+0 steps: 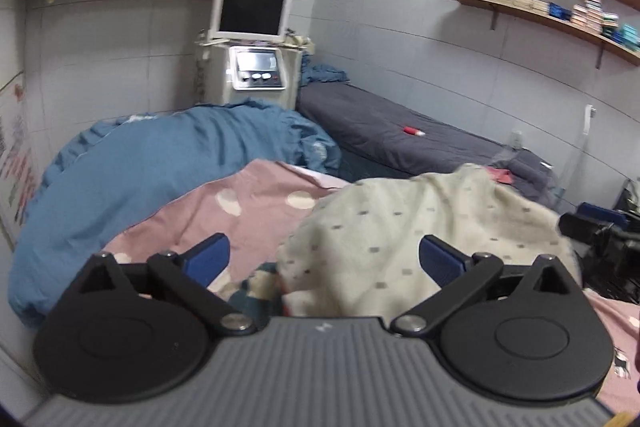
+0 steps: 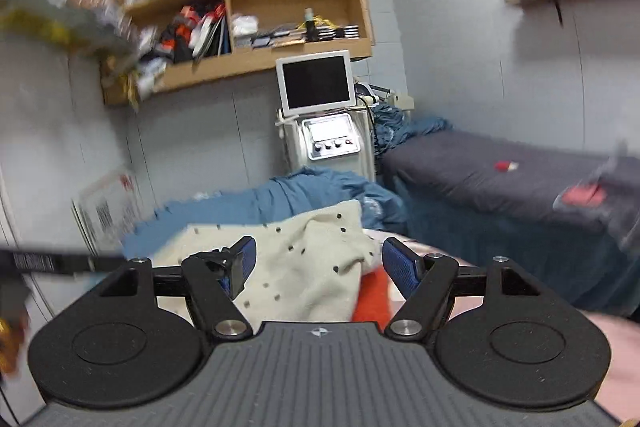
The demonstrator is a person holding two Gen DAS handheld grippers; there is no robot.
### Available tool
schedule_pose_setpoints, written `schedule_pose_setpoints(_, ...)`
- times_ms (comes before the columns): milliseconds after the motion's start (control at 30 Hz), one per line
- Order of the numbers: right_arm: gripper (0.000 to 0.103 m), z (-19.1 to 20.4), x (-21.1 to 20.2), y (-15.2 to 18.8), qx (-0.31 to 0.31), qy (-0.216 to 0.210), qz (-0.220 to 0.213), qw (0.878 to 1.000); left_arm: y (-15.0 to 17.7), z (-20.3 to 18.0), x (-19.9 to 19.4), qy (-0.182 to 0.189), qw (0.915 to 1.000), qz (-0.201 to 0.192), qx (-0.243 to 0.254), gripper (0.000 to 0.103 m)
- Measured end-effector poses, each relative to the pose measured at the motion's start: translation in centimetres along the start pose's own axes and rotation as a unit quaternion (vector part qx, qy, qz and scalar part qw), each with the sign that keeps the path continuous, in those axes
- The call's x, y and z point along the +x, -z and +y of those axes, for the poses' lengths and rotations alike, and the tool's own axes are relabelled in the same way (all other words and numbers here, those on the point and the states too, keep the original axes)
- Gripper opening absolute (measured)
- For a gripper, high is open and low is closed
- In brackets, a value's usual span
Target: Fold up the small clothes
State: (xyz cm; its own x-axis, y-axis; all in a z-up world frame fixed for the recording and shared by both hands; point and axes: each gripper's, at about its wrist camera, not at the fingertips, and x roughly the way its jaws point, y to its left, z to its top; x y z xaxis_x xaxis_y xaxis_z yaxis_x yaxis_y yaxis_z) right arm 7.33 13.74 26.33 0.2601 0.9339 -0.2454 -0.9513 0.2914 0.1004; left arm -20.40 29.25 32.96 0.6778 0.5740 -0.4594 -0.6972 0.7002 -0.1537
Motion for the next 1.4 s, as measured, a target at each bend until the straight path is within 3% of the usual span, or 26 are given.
schedule_pose_setpoints(133, 0.103, 0.5, -2.5, -0.8, -0.035, -0.036, 0.028, 0.998, -0.1, -3.0, -1.6, 0.037, 0.998, 0.015, 0.049, 0.103)
schedule_pose_setpoints(367, 0.103, 3.1, -7.4, -1.9, -0.076, -0.084, 0.055, 0.992, 0.5, -6.7, -5.1, -0.012, 0.9893, 0.011, 0.145, 0.103)
schedule_pose_setpoints(467, 0.103, 3.9, -7.8, -2.4, -0.101, -0.071, 0.081, 0.989, 0.2, -7.8, -6.0, -0.032, 0.9832, 0.004, 0.18, 0.103)
schedule_pose_setpoints(600, 0.103, 4.3, -7.4, -2.8, -0.113, -0.054, 0.114, 0.985, 0.3, -8.5, -5.2, -0.04, 0.9764, 0.047, 0.207, 0.103)
schedule_pose_setpoints(800, 0.103, 5.4, -5.9, -1.6, -0.17, -0.017, 0.153, 0.973, 2.3, -9.9, -3.9, -0.07, 0.9604, 0.079, 0.258, 0.103)
schedule_pose_setpoints(1000, 0.103, 6.2, -5.4, -1.0, -0.191, -0.016, 0.164, 0.968, 3.3, -10.4, -3.1, -0.046, 0.9546, 0.11, 0.273, 0.103)
schedule_pose_setpoints(1167, 0.103, 6.5, -5.4, -1.2, -0.207, -0.002, 0.162, 0.965, 3.3, -9.8, -2.9, -0.053, 0.9568, 0.116, 0.261, 0.103)
schedule_pose_setpoints(1400, 0.103, 6.6, -4.7, -1.0, -0.21, 0.003, 0.173, 0.962, 3.6, -9.9, -2.6, -0.055, 0.9529, 0.125, 0.271, 0.103)
